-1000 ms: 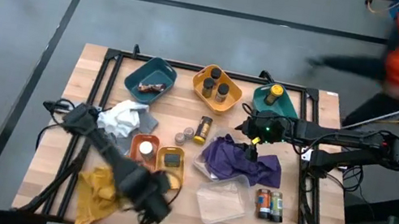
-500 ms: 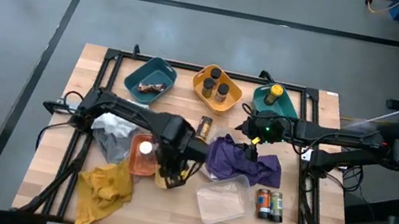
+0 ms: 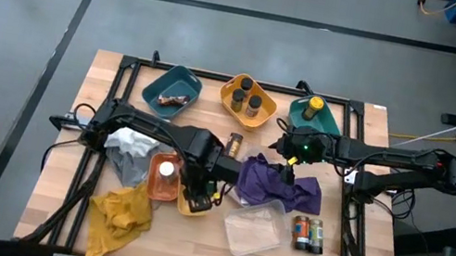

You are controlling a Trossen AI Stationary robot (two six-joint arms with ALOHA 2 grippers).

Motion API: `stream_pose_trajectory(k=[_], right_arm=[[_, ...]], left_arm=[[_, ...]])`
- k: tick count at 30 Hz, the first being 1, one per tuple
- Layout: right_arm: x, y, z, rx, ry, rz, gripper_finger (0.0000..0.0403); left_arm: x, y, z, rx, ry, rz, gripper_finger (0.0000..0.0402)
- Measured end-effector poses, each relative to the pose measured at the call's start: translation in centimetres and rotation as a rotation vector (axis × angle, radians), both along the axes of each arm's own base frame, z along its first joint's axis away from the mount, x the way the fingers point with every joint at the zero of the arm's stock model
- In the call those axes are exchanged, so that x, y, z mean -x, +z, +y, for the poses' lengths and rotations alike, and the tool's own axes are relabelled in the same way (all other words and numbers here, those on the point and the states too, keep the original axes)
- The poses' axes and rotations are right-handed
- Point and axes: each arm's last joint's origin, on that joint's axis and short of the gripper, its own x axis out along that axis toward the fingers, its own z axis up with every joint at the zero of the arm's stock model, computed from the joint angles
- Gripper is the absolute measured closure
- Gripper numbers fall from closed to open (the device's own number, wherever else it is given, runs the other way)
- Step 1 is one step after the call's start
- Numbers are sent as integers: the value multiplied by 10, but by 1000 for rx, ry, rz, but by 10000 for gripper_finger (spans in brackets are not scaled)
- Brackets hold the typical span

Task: Sort spices by type
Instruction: Put the black spice can into the small yellow bin

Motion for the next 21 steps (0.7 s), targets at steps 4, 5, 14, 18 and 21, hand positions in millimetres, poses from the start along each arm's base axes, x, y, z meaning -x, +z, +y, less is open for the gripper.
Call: stream_pose_trajectory(k=[4,5,14,18,21], right_arm=[[0,0,0,0,0,0,102],[0,0,0,0,1,0,102],[-4,6,6,-134,168,-91,102],[-9,15,10,-223,320,-202,102],[-12,24,14,-249,416,-297,102]], left_arm=[[0,-1,-1,-88,-28,-24,288],[0,-1,-1,-110,-38,-29,288],[-9,0,-4,-148,-113,-154,288],[-10,0,-1,-149,-108,-159,288],[-15,0,1,-154,-110,-213,288]])
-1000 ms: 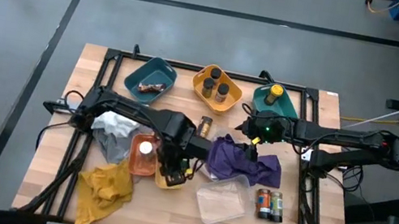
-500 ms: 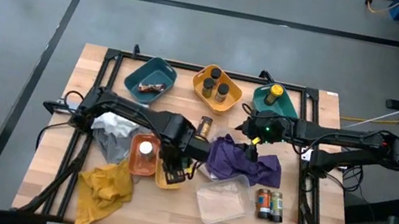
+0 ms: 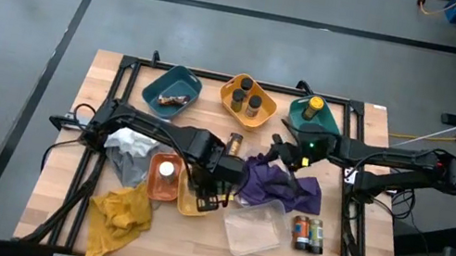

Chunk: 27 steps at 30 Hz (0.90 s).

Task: Sort spices by type
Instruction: Put the black spice can into the small yellow bin

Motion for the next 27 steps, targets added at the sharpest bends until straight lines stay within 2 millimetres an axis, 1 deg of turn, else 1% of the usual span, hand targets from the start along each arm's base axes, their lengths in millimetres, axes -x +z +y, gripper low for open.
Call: stream_pose_trajectory(k=[3,8,10,12,14,16,22,27], right_arm=[[-4,6,8,24,-5,-70,102],[-7,12,29,69,-21,-149,102],[-8,14,35,91,-54,-172,102],[-9,15,40,127,-126,-180,102],[-9,14,42,163,-201,-176,102],[-9,14,45,179,-234,-175,102],[-9,13,45,133,-253,-142,102],[-8,11,46,118,-249,-110,104]], left_arm=[[-7,1,3,-20,6,-73,288],[-14,3,10,-88,41,-150,288],[-17,4,12,-89,32,-176,288],[-20,5,12,-95,19,-207,288],[-23,6,13,-99,5,-237,288],[-23,6,13,-115,8,-247,288],[-29,9,11,-148,-31,-320,288],[-31,9,10,-179,-41,-342,288]])
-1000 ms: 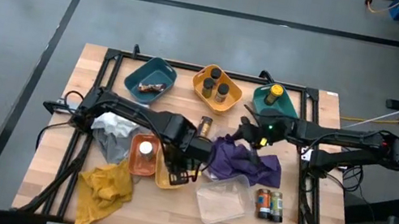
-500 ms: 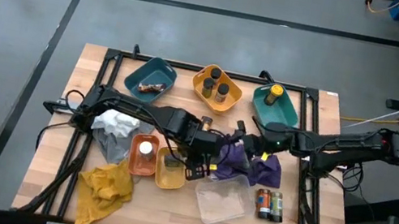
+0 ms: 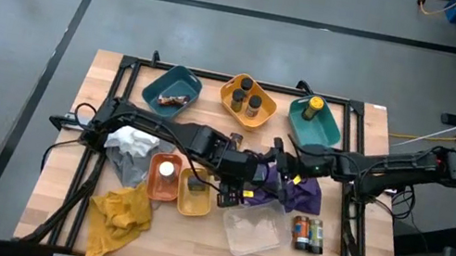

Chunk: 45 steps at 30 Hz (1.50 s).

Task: Sort spices by type
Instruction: Put the black spice can into the small yellow bin

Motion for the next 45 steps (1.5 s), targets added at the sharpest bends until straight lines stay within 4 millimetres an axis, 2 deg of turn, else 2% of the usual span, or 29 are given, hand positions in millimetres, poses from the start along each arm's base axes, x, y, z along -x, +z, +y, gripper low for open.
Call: stream_pose_trajectory(k=[5,11,12,17,24,32,37,45], right_arm=[[1,-2,0,-5,16,24,146],[1,-2,1,-8,24,21,260],[1,-1,1,-9,24,17,267],[0,0,1,-10,25,1,266],[4,7,-1,-5,-1,-37,266],[22,26,-7,40,-155,-102,266],[42,42,-12,48,-224,-152,266],[72,60,-18,74,-325,-230,263]], left_arm=[[0,0,0,-4,-4,-1,288],[0,0,1,-20,-18,3,278],[0,0,1,-20,-19,4,271],[0,0,1,-15,-20,5,232],[-3,1,11,-53,-65,-11,194],[-6,2,35,-114,-94,-11,181],[1,20,55,-144,-104,-62,181],[23,70,88,-224,-65,-254,180]])
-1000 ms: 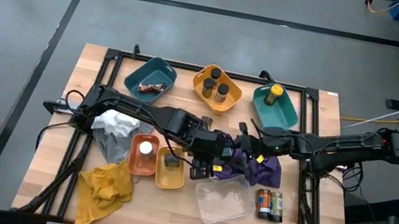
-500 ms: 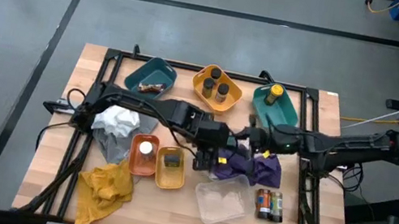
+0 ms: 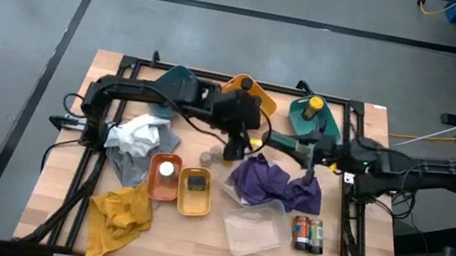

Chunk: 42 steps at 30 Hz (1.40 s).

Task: Sort spices by type
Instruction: Put the black spice can into the small yellow bin

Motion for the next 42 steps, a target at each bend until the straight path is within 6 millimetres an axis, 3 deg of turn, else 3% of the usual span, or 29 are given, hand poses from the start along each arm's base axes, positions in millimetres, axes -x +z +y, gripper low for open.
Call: stream_pose_trajectory(k=[7,12,27,42], right_arm=[[15,17,-2,25,-4,-133,262],[21,23,-2,42,2,-185,262],[20,22,-2,92,19,-175,261],[19,6,-2,110,15,-10,260]], left_arm=[[-6,34,9,-101,-45,-288,180],[-10,45,10,-143,-61,-398,180],[-10,43,-2,-142,-107,-384,180],[-5,29,-15,-96,-136,-244,180]])
